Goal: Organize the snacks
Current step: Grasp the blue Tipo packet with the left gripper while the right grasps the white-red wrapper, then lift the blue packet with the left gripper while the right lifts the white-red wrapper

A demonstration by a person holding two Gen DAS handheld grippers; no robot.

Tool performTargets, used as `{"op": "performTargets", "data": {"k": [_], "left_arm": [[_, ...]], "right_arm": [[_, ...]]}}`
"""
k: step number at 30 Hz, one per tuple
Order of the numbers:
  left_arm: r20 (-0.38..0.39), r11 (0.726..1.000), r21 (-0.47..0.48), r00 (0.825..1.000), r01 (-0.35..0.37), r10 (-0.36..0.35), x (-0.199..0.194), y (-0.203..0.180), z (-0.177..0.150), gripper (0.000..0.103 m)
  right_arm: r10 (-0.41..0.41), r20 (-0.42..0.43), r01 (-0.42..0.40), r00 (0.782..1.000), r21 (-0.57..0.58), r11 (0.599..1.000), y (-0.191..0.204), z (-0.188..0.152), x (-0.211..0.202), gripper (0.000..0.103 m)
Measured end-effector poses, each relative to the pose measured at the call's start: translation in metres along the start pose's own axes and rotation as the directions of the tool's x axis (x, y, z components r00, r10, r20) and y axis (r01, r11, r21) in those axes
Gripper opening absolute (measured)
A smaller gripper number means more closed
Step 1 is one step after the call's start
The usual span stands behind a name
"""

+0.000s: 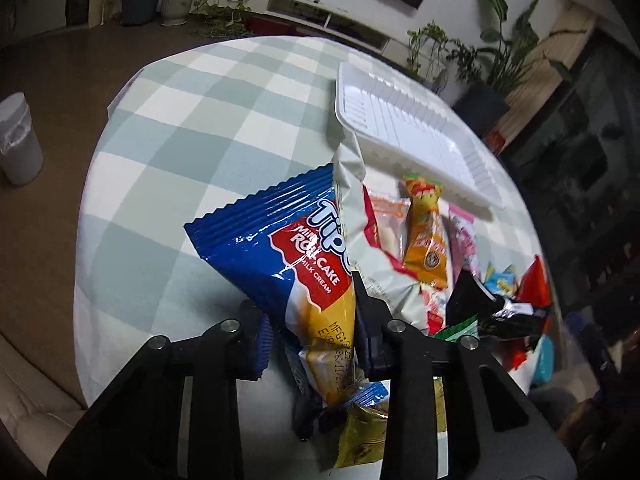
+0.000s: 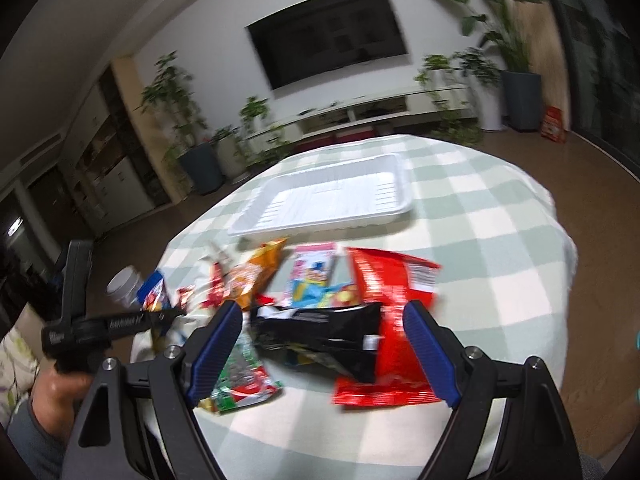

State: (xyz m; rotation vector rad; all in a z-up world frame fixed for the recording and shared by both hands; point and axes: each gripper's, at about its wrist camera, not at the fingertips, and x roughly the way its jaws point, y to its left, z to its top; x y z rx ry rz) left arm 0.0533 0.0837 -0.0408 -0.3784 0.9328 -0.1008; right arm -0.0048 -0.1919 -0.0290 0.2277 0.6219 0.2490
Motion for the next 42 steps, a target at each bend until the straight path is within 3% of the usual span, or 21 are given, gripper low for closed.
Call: {"op": "performTargets", "data": {"k": [5, 9, 12, 16, 24, 26, 28, 33, 42], "left_arm": [[0.036, 0.998, -0.042, 0.998, 0.052, -0.05, -0.01, 0.01, 0.004, 0.03], [0.079, 0.987, -0.112, 0.991, 0.116, -0.107, -0.022, 0.029, 0.008, 0.03], [0.115, 0.977, -0.147, 0.984, 0.155, -0.139, -0.032, 0.043, 0.011, 0.03], [0.151, 0.97, -0.164, 0.976, 0.181, -0.157, -0.043, 0.054, 0.015, 0.03], [0.138, 0.961, -0.169, 0.971, 0.219, -0.197, -0.043, 0.053, 0.015, 0.03], [0.137, 0.96, -0.166, 0.969, 0.226, -0.204, -0.043, 0.052, 0.014, 0.03], [0.133, 0.959, -0.165, 0.969, 0.229, -0.208, -0.041, 0.051, 0.014, 0.03], [0.122, 0.961, -0.159, 0.97, 0.226, -0.209, -0.039, 0.048, 0.014, 0.03], [0.112, 0.965, -0.139, 0.972, 0.223, -0.208, -0.033, 0.043, 0.016, 0.029]], "right_arm": [[0.07, -0.05, -0.077, 0.996, -0.147, 0.986, 0.05, 0.011, 0.016, 0.081], [0.153, -0.163, -0.184, 0.975, -0.192, 0.964, 0.096, 0.028, 0.055, 0.072], [0.171, -0.244, -0.22, 0.955, -0.188, 0.957, 0.118, 0.033, 0.085, 0.067], [0.109, -0.325, -0.191, 0.94, -0.235, 0.953, 0.14, 0.028, 0.121, 0.063], [-0.022, -0.443, -0.137, 0.896, -0.324, 0.936, 0.148, 0.005, 0.166, 0.055], [-0.037, -0.436, -0.124, 0.899, -0.336, 0.933, 0.145, 0.005, 0.171, 0.054], [-0.043, -0.43, -0.125, 0.902, -0.355, 0.927, 0.147, 0.006, 0.173, 0.047], [-0.05, -0.431, -0.138, 0.901, -0.395, 0.908, 0.152, 0.003, 0.173, 0.044], [-0.015, -0.413, -0.146, 0.911, -0.356, 0.923, 0.146, 0.008, 0.158, 0.032]]}}
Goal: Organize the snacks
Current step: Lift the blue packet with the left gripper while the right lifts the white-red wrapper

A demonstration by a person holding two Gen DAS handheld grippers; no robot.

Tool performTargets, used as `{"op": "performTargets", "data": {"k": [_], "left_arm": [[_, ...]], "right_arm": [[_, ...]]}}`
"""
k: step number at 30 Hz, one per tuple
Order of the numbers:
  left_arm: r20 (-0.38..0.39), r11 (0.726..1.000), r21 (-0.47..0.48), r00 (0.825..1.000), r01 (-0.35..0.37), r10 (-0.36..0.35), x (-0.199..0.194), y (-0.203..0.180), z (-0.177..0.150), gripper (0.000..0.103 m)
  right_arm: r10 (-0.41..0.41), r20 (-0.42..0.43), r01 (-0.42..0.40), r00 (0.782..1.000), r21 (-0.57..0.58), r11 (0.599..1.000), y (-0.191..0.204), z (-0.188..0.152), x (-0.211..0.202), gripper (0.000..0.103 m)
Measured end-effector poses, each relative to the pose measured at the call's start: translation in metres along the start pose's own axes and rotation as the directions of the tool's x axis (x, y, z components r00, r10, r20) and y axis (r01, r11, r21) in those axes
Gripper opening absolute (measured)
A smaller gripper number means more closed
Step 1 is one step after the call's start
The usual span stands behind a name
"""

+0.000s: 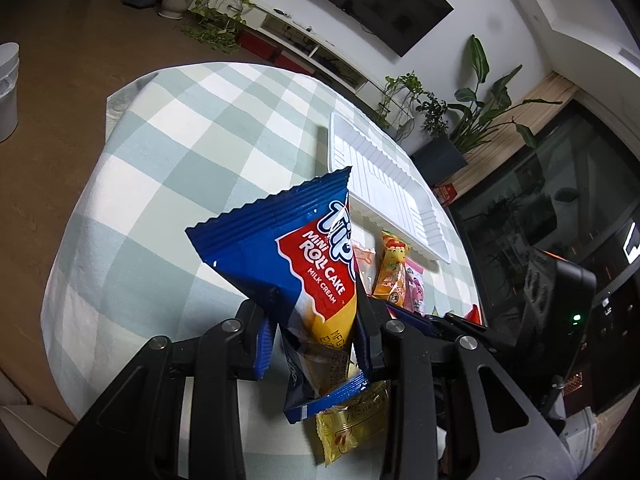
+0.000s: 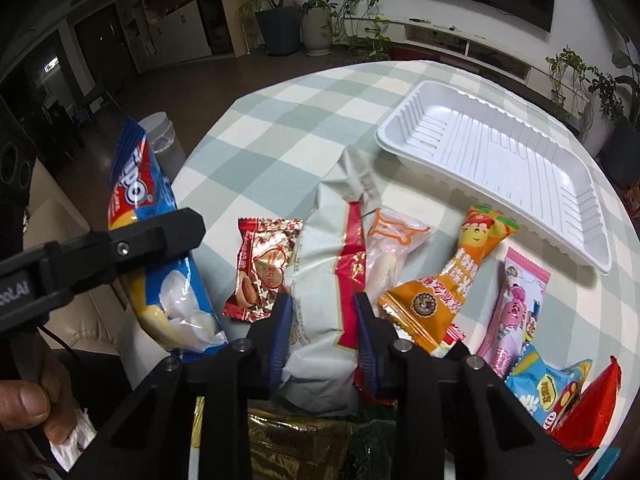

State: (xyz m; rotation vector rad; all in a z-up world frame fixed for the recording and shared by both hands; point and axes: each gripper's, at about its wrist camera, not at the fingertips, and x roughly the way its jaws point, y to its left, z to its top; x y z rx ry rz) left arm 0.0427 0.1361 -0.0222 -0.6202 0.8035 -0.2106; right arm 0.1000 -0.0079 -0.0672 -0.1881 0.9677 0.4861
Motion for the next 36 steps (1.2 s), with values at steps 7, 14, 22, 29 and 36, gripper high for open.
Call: {"op": "performTargets", "data": {"k": [7, 14, 22, 29, 36], "left_arm": [[0.023, 1.0, -0.003, 1.0, 0.015, -0.015, -0.003, 0.001, 0.0, 0.029], [0.014, 1.0, 0.011, 1.0, -0.001, 0.0, 0.0, -0.002, -0.001, 0.029], [0.017, 1.0, -0.001, 1.0, -0.003, 0.003, 0.0, 0.0, 0.0, 0.029], [0.032, 0.999, -0.031, 0.999, 0.016, -0.015, -0.006, 0.006, 0.001, 0.029], [0.03, 0.999, -0.042, 0.999, 0.028, -0.027, -0.007, 0.008, 0.001, 0.029]], "right_arm": [[0.026, 0.086, -0.033, 0.996, 0.075, 0.997, -0.014, -0.003, -0.027, 0.003], [0.032, 0.012, -0.033, 0.999, 0.101, 0.994, -0.025, -0.007, -0.021, 0.005], [0.098, 0.011, -0.098, 0.995, -0.032, 0.995, -0.006, -0.003, -0.034, 0.071], [0.063, -0.064, -0.075, 0.996, -0.207, 0.975, 0.023, 0.008, -0.029, 0.055], [-0.024, -0.133, -0.003, 0.991, -0.193, 0.981, 0.017, 0.003, -0.003, 0.046]]}}
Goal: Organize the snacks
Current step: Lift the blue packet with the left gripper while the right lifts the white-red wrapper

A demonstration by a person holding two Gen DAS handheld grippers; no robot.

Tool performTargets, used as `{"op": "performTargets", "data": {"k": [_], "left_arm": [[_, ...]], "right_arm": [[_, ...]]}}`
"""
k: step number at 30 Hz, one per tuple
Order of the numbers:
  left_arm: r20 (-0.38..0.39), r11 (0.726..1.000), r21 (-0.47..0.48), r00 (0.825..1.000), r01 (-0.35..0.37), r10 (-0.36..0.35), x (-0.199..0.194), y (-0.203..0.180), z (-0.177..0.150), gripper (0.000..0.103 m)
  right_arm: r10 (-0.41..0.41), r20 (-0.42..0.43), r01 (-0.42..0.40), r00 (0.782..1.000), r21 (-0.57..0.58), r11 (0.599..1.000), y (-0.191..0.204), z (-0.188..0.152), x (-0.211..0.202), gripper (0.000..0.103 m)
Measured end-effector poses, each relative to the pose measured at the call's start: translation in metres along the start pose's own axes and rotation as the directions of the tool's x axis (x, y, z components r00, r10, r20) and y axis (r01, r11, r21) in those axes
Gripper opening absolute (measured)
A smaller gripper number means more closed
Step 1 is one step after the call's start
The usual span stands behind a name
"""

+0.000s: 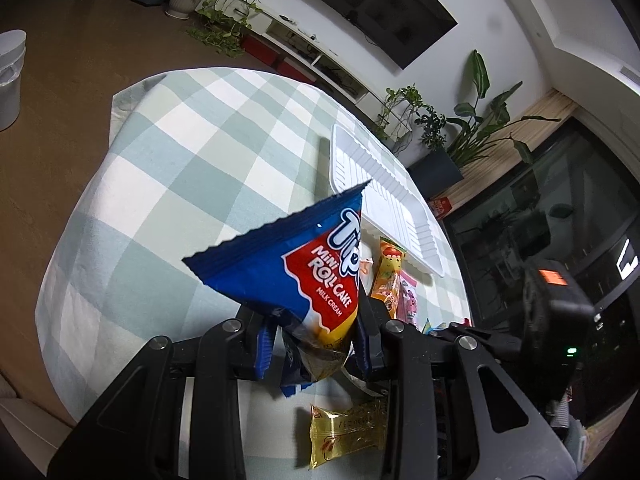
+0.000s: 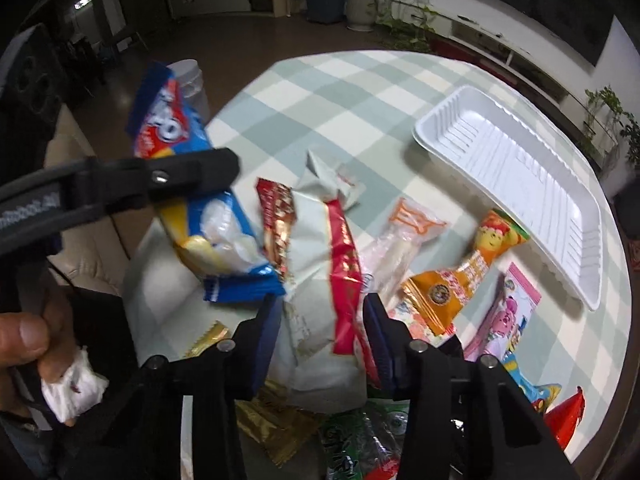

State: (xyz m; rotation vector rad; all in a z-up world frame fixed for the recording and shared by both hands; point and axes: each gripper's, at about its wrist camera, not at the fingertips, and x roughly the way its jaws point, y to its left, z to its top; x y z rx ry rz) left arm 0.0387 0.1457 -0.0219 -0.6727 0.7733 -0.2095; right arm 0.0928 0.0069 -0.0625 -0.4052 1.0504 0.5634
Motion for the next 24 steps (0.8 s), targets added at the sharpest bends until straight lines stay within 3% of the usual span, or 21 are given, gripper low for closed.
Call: {"op": "performTargets", "data": {"k": [5, 8, 12, 20, 24], "left_arm": [[-0.022, 1.0, 0.009, 1.0, -0.01, 0.011, 0.005, -0.001, 0.0, 0.029], [-0.026, 1.0, 0.024, 1.0, -0.015, 0.015, 0.007, -0.004, -0.001, 0.029], [-0.026, 0.999, 0.035, 1.0, -0.011, 0.012, 0.008, -0.006, -0.001, 0.029], [0.025, 0.999, 0.02, 0.999, 0.028, -0.029, -0.002, -0.003, 0.001, 0.027], [0.041, 0.998, 0.015, 0.998, 0.053, -0.054, -0.007, -0.002, 0.003, 0.027]], "right_arm": [[-0.001, -0.048, 0.0, 0.999, -0.028, 1.0, 0.003, -0.004, 0.013, 0.045], [0.0, -0.05, -0.002, 0.999, -0.05, 0.999, 0.008, -0.006, 0.017, 0.031], [0.005, -0.035, -0.006, 0.999, -0.048, 0.999, 0.011, -0.01, 0.015, 0.024], [0.015, 0.076, -0.019, 0.997, 0.049, 0.999, -0.001, -0.017, -0.014, 0.022], [0.05, 0.17, -0.072, 0.984, 0.13, 0.989, -0.015, -0.025, -0.04, 0.022]]}}
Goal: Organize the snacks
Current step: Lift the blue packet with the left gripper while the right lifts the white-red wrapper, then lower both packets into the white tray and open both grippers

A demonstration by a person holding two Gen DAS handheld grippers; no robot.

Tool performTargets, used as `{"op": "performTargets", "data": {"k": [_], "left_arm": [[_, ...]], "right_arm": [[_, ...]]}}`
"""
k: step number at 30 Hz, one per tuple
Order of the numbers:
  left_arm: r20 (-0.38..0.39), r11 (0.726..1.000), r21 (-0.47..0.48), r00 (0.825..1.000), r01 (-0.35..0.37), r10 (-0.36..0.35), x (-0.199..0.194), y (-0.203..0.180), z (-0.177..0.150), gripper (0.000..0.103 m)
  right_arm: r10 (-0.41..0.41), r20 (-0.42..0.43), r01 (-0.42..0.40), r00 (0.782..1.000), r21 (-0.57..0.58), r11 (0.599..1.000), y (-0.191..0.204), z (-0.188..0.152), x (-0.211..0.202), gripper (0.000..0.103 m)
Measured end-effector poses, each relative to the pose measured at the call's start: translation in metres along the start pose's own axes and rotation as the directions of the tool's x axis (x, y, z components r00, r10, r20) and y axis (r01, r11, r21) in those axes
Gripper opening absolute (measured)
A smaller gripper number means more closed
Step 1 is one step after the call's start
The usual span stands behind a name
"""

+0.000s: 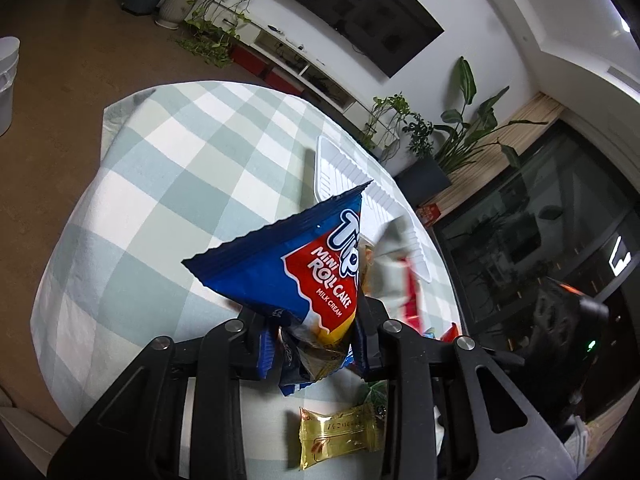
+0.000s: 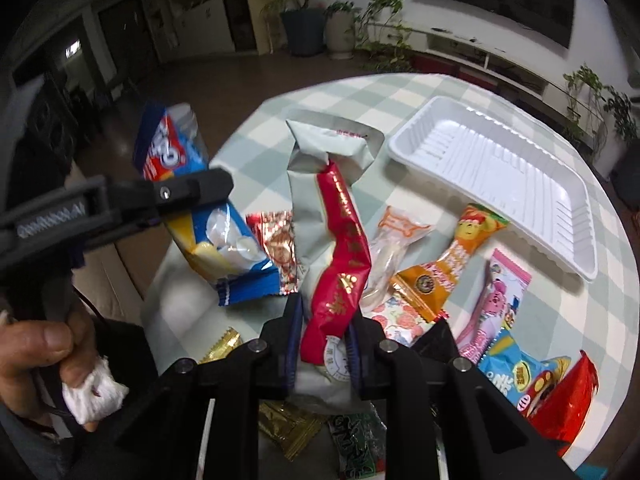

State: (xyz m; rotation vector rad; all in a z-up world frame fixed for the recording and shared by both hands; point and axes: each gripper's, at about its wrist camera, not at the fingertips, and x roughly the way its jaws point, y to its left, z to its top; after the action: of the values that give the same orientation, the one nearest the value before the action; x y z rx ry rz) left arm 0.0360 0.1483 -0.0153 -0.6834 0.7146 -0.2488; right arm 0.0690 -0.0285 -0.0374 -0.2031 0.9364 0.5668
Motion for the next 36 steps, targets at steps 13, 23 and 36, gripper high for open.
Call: {"op": "performTargets", "data": {"k": [13, 23, 36], "left_arm": [[-0.022, 0.992, 0.121, 0.999, 0.028, -0.025, 0.001, -0.06, 0.056, 0.027], [-0.238, 0.894, 0.444, 0.955, -0.056, 0.178, 0.154, -0.173, 0.145, 0.028], [-0.404, 0.829, 0.541, 0.822, -0.138, 0.401, 0.314, -0.152, 0.124, 0.028]], "right_arm": [[-0.05, 0.275, -0.061, 0.96, 0.382, 0.922, -0.142, 0.014, -0.092, 0.022], [-0.091, 0.26, -0.06, 0.961, 0.521, 0.851, -0.259, 0.071, -0.066, 0.022], [-0.029, 0.089, -0.021, 0.996, 0.521, 0.853, -0.288, 0.057, 0.013, 0.022]]}}
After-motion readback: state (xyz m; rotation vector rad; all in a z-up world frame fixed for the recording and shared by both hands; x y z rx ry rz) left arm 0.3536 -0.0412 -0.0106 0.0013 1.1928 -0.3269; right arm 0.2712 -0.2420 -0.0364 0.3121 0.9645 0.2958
